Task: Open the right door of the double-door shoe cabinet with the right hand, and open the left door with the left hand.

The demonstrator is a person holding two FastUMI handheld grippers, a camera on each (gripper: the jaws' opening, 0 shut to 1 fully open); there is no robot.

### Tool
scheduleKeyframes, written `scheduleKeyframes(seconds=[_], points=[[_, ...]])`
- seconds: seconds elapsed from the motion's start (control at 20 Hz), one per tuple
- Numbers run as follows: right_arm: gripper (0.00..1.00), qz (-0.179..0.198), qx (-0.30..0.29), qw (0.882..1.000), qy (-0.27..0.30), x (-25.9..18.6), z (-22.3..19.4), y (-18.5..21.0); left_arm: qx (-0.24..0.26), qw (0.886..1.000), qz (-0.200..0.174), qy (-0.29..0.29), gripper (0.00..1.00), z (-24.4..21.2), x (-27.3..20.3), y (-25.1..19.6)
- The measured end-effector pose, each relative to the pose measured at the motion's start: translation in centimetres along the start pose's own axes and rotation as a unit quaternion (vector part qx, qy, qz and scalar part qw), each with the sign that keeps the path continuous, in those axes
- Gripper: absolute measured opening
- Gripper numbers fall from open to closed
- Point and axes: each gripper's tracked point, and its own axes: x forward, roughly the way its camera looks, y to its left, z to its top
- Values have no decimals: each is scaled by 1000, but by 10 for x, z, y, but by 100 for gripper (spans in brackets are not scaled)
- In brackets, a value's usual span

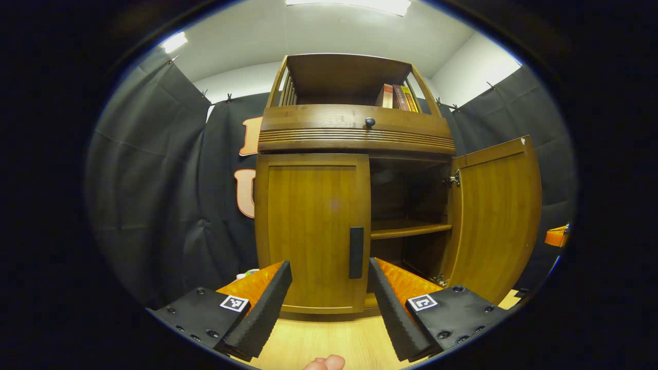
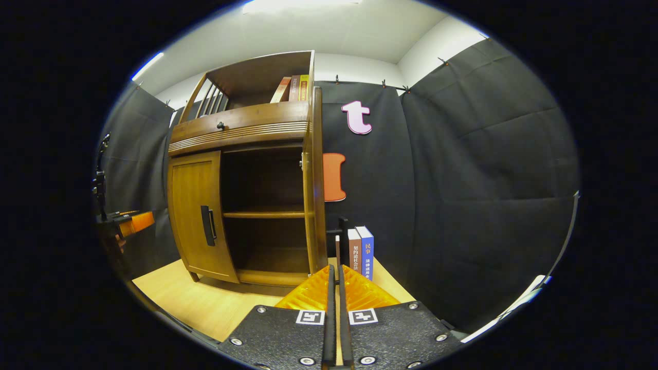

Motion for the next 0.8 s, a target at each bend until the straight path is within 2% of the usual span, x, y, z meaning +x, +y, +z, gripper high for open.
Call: scheduleKeyframes(seconds=[0.05, 0.1, 0.15, 0.2, 0.25, 0.35, 0.55, 0.7, 0.8], points=[[13, 6, 0, 1000, 1, 0, 4, 13, -1, 1000, -3, 1, 97, -1, 2, -4], [14, 13, 1, 1000, -1, 2, 6, 24, 0, 1000, -7, 2, 98, -1, 5, -8], [3, 23, 5, 1000, -5, 5, 9, 37, 0, 1000, -10, 4, 96, -3, 7, -12], [14, 33, 10, 999, -10, 8, 12, 49, 3, 1000, -10, 6, 96, -5, 8, -12], [4, 40, 13, 999, -13, 12, 12, 60, 5, 1000, -8, 7, 95, -5, 8, -12], [10, 58, 10, 998, -14, 17, 7, 78, 0, 1000, -6, 16, 95, -8, 9, -11], [59, 80, 5, 997, -10, 22, 2, 99, -18, 1000, -9, 18, 95, -5, 16, -11], [96, 81, -8, 997, -9, 23, 0, 105, -21, 1000, -16, 14, 95, -5, 32, -14], [99, 84, -5, 996, -13, 18, 2, 109, -25, 999, -28, 29, 95, -14, 54, -20]])
